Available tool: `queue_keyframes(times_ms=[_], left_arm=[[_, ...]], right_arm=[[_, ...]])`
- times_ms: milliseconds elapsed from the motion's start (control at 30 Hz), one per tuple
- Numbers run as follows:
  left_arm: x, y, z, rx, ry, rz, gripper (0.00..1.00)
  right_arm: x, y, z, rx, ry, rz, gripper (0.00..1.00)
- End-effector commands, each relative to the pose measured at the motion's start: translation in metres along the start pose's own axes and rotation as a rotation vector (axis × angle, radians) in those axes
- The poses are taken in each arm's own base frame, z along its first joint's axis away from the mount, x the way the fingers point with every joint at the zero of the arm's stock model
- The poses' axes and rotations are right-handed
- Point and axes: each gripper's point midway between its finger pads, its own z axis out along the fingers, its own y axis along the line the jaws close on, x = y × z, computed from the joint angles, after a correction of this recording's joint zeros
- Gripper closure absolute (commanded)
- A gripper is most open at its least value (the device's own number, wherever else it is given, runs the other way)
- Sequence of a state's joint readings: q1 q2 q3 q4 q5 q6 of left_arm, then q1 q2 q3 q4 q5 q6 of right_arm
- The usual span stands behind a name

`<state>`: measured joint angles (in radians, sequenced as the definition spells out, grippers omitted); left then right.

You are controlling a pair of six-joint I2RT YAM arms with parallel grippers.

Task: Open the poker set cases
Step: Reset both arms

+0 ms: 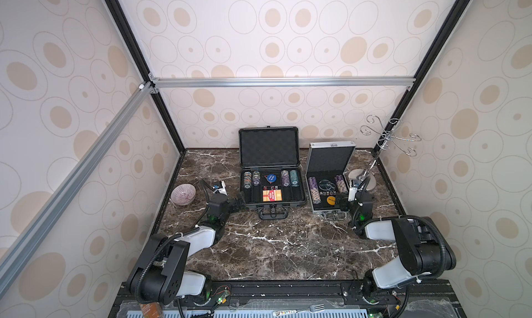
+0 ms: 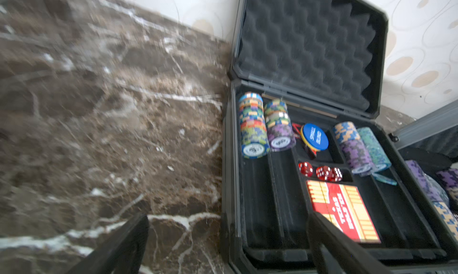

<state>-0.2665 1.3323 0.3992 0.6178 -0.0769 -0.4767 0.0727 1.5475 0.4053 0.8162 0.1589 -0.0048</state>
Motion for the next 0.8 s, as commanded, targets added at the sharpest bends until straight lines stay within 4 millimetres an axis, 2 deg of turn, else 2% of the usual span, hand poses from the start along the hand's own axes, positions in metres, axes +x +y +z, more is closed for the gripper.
queue_keyframes(times_ms=[0,67,167,267,367,433,533,600,700,767], left_arm=[[-0.031,0.012,-0.014,-0.090,-0.137,0.134,0.00],[-0.043,0.024,-0.022,-0.157,-0.193,0.114,0.00],[-0.061,0.025,-0.035,-0.178,-0.289,0.153,0.00],[-0.071,0.034,-0.042,-0.260,-0.325,0.264,0.00],[-0.068,0.055,-0.051,-0.390,-0.342,0.390,0.00],[-0.066,0.070,-0.066,-0.463,-0.419,0.424,0.00],[-0.060,0.077,-0.085,-0.471,-0.523,0.463,0.00],[-0.059,0.079,-0.083,-0.506,-0.523,0.503,0.00],[-0.054,0.073,-0.055,-0.472,-0.418,0.540,0.00],[-0.053,0.072,-0.050,-0.456,-0.404,0.542,0.00]], right_arm=[[-0.006,0.000,0.001,0.000,-0.011,-0.003,0.00],[-0.006,-0.001,0.001,0.000,-0.012,-0.003,0.00],[-0.006,0.000,0.001,0.000,-0.012,-0.003,0.00],[-0.006,-0.001,0.001,0.000,-0.012,-0.003,0.00],[-0.006,-0.001,0.001,0.000,-0.010,-0.004,0.00],[-0.006,-0.001,0.001,0.000,-0.012,-0.003,0.00],[-0.006,-0.001,0.001,0.001,-0.012,-0.004,0.00],[-0.006,0.000,0.001,0.000,-0.010,-0.003,0.00],[-0.006,0.000,0.001,0.000,-0.011,-0.003,0.00],[-0.006,0.000,0.001,0.000,-0.010,-0.003,0.00]])
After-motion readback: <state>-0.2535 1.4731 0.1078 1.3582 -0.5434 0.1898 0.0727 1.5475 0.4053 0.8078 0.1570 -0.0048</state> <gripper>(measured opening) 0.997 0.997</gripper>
